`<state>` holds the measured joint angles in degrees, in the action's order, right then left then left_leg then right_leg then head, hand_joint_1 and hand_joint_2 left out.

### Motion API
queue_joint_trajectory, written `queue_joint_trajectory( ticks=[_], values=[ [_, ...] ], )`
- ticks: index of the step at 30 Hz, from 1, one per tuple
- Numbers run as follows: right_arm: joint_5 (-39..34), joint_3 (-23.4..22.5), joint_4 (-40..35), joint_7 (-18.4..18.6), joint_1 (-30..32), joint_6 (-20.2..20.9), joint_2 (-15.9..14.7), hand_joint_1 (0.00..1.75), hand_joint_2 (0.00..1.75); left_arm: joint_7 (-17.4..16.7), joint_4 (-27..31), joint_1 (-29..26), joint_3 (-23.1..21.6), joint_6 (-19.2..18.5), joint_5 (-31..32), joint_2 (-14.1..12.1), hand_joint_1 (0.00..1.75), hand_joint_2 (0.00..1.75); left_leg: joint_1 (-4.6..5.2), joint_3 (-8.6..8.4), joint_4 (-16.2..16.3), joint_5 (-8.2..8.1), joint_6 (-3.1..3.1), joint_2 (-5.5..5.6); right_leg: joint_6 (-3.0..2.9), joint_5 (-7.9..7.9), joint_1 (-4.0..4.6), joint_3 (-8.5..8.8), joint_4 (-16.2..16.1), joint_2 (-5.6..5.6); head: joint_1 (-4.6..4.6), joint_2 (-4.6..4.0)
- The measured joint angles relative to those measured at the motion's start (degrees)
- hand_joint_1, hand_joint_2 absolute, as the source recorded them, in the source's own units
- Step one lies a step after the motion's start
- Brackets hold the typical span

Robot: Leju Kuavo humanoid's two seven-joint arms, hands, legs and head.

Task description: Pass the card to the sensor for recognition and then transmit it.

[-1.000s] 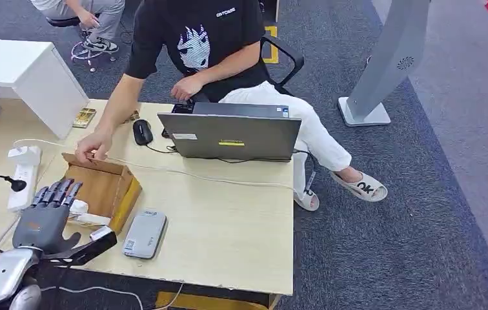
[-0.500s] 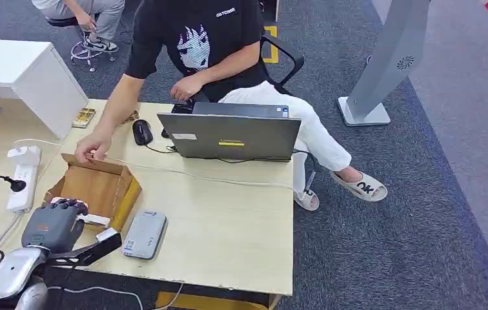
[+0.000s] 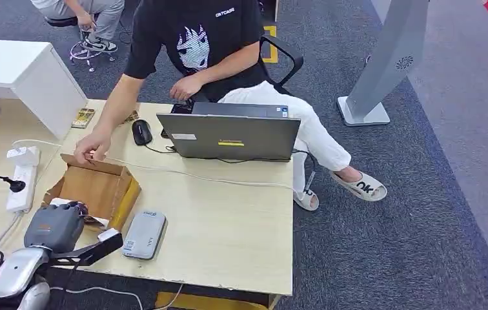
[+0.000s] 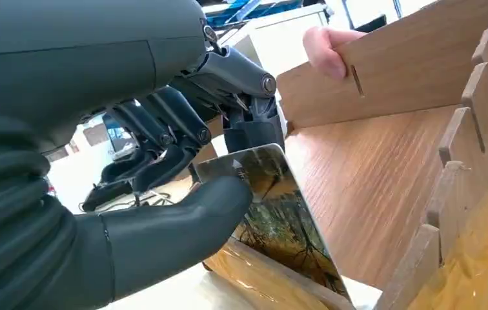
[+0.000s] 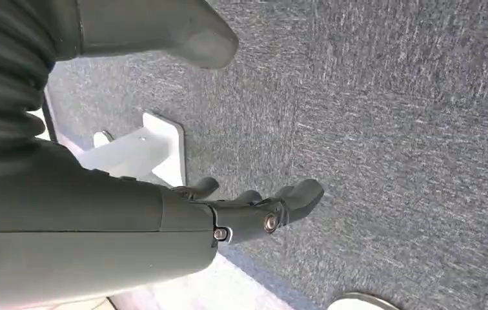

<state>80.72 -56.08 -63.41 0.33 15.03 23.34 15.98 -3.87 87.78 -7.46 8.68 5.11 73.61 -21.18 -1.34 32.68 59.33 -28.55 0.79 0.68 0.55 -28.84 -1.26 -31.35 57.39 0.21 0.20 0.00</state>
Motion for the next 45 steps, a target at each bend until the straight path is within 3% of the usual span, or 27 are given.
queue_joint_trajectory(
  ticks=[5, 16, 25, 31, 32, 33, 34, 45],
  values=[
    [-0.4, 0.0, 0.1, -0.2, 0.0, -0.1, 0.0, 0.0, 1.75, -0.1, 0.3, 0.2, 0.0, 0.5, -0.2, -0.2, 1.75, 1.75, -0.01, -0.01, 0.0, 0.01, 0.0, 0.0, 0.0, 0.0, 0.0, -0.01, 0.0, 0.0, 0.0, 0.0],
    [-3.4, 0.5, -0.6, 1.3, 1.1, -0.2, 0.0, 0.0, 1.75, -0.7, 6.3, 3.8, 0.4, 1.6, -1.0, -3.6, 1.75, 1.75, -0.01, 0.0, 0.0, 0.01, 0.0, 0.05, 0.0, 0.0, 0.01, -0.02, 0.0, -0.04, -0.02, 0.0],
    [-2.7, 2.4, -1.8, 0.7, 2.3, -0.3, 0.0, 0.0, 1.75, -2.5, 11.5, 15.1, 1.6, -0.8, -1.5, -10.1, 1.75, 1.75, -0.04, -0.02, 0.0, 0.06, 0.05, 0.06, -0.07, 0.06, 0.03, 0.02, 0.0, -0.04, 0.02, 0.0],
    [-1.1, 2.6, -1.8, 0.0, 2.3, -0.4, 0.0, 0.0, 1.75, -4.0, 11.6, 20.4, 2.1, -1.6, -1.4, -12.5, 1.75, 1.75, -0.03, -0.01, 0.0, 0.07, 0.03, 0.06, -0.07, 0.06, 0.02, 0.02, 0.0, -0.03, 0.02, 0.0],
    [-1.1, 2.6, -1.8, 0.0, 2.3, -0.5, 0.0, 0.0, 1.75, -4.2, 11.6, 20.7, 2.2, -1.6, -1.4, -12.7, 1.68, 1.75, -0.03, -0.01, 0.0, 0.07, 0.03, 0.06, -0.07, 0.06, 0.02, 0.01, 0.0, -0.03, 0.0, 0.0],
    [-1.1, 2.6, -1.8, 0.0, 2.2, -0.5, 0.0, 0.0, 1.75, -4.4, 11.6, 21.0, 2.3, -1.6, -1.5, -12.8, 0.44, 1.75, -0.03, -0.01, 0.0, 0.07, 0.03, 0.06, -0.07, 0.06, 0.02, 0.01, 0.0, -0.02, 0.0, 0.0],
    [-1.0, 2.6, -1.8, 0.0, 2.3, -0.5, 0.0, 0.0, 1.75, -4.5, 11.6, 21.4, 2.4, -1.6, -1.7, -12.9, 0.0, 1.75, -0.03, -0.01, 0.0, 0.07, 0.03, 0.06, -0.07, 0.06, 0.02, 0.01, 0.0, -0.02, 0.0, 0.0],
    [-1.0, 2.9, -1.7, -0.2, 2.3, -0.6, 0.0, 0.0, 1.75, -5.0, 11.8, 20.2, 3.6, 2.1, -2.2, -11.9, 0.0, 1.75, -0.02, -0.01, 0.0, 0.07, 0.04, 0.05, -0.07, 0.06, 0.02, 0.01, 0.0, -0.01, 0.0, 0.0]
  ],
)
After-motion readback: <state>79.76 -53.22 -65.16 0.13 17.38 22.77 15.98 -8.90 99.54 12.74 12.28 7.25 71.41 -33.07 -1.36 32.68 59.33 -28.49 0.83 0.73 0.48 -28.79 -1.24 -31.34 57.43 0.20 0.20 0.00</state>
